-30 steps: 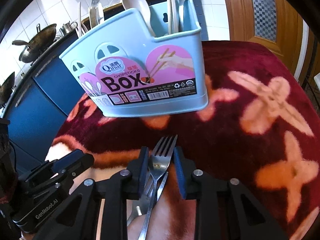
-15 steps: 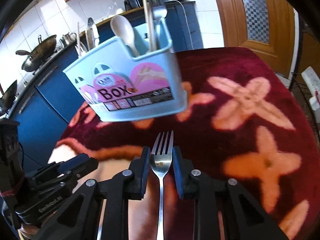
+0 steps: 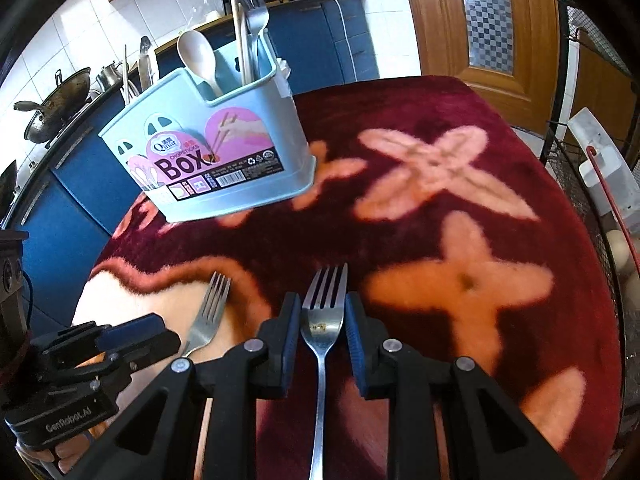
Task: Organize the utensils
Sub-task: 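Move both tools to the silver forks and grasp one with the left tool while the right tool grasps another, then lift both silver forks and carry them toward the caddy with both tools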
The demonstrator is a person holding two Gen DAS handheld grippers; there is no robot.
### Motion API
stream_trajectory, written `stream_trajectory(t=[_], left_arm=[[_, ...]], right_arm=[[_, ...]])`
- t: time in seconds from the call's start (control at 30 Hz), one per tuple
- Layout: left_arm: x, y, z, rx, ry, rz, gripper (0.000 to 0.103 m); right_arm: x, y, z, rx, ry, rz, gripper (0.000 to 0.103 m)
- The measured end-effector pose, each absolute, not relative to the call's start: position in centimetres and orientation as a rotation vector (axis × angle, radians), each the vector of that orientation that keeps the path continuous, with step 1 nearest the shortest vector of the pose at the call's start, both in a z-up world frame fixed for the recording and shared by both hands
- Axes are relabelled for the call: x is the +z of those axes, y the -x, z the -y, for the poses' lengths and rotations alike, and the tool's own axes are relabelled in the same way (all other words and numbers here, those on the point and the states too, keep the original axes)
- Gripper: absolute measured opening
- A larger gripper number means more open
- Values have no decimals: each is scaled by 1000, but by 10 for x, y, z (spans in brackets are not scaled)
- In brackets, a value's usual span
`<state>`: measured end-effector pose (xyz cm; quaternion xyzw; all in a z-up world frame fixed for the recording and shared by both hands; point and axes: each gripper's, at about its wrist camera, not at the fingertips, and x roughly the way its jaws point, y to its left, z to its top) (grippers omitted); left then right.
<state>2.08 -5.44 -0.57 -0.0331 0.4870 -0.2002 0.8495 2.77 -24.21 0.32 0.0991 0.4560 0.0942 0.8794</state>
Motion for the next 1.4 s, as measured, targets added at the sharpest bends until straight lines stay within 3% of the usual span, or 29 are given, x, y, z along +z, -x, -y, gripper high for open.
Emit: stream_trajectory(t=[0.43, 0.67, 0.93, 1.13, 1.4], left_arm=[[-13, -22, 84, -446, -148, -1079, 27], [-12, -30, 86, -466, -154, -1087, 10], [-9, -35, 68, -498, -2, -1070, 7], [3, -28, 52, -508, 97, -993, 6], [22, -16, 35, -499, 148, -878, 6]], right_arm=[[6, -16, 247, 215, -178, -1016, 26], [3, -20, 242, 224, -108, -1081, 26], [-2, -31, 232, 255, -18, -1171, 27], [-2, -29, 237, 261, -77, -1137, 8], [13, -9, 246, 289, -233, -967, 6]])
